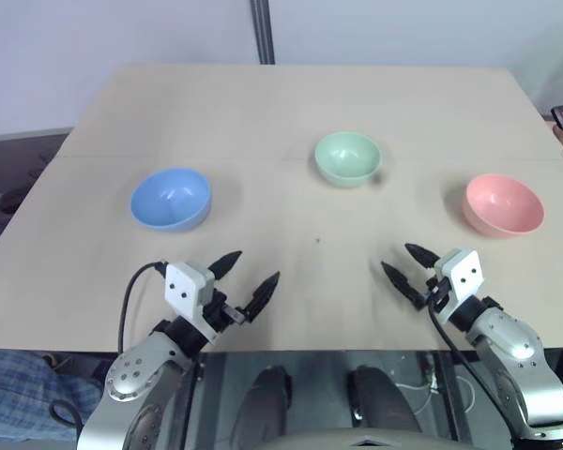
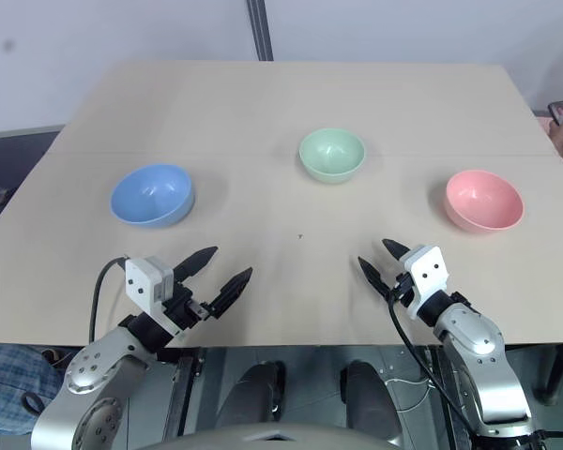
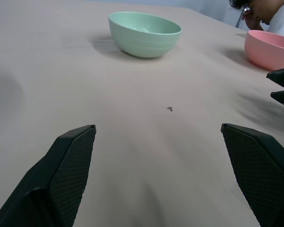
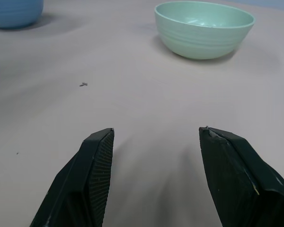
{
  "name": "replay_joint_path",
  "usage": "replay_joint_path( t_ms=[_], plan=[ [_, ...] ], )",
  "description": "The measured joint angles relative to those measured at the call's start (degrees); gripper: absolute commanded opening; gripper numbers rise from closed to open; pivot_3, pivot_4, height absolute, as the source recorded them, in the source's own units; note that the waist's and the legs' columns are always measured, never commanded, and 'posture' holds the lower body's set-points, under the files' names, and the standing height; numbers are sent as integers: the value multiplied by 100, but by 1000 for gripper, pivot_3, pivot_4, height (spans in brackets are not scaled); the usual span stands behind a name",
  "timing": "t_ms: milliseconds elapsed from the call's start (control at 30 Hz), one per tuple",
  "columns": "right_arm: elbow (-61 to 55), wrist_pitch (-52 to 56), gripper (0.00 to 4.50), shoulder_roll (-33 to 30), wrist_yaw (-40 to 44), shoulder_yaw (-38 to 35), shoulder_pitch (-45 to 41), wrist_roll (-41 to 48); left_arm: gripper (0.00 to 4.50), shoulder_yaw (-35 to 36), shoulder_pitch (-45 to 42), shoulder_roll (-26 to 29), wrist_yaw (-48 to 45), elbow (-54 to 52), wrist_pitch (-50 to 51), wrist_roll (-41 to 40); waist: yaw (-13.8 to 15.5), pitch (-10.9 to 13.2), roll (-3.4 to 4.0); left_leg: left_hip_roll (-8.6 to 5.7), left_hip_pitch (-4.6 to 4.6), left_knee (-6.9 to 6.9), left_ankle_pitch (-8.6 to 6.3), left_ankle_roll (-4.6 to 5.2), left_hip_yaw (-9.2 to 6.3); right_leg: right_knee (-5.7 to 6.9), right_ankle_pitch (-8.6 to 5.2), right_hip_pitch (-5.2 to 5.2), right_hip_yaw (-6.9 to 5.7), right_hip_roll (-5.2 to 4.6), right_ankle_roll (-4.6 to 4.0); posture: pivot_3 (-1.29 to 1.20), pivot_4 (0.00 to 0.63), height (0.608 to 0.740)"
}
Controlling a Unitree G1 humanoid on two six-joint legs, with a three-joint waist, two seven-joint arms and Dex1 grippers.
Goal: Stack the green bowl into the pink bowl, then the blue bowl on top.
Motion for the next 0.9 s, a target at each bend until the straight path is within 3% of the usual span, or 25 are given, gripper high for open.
replay_joint_path(
  t_ms=[900],
  plan=[
    [143, -110, 2991, -61, 0, -130, -70, 135, 4500, -2, -243, 59, 21, 9, 64, -65, 0, 0, 0, 0, 2, 1, 0, 0, 0, 3, 0, 1, 0, 0, 0, 0, 150, 740]
  ],
)
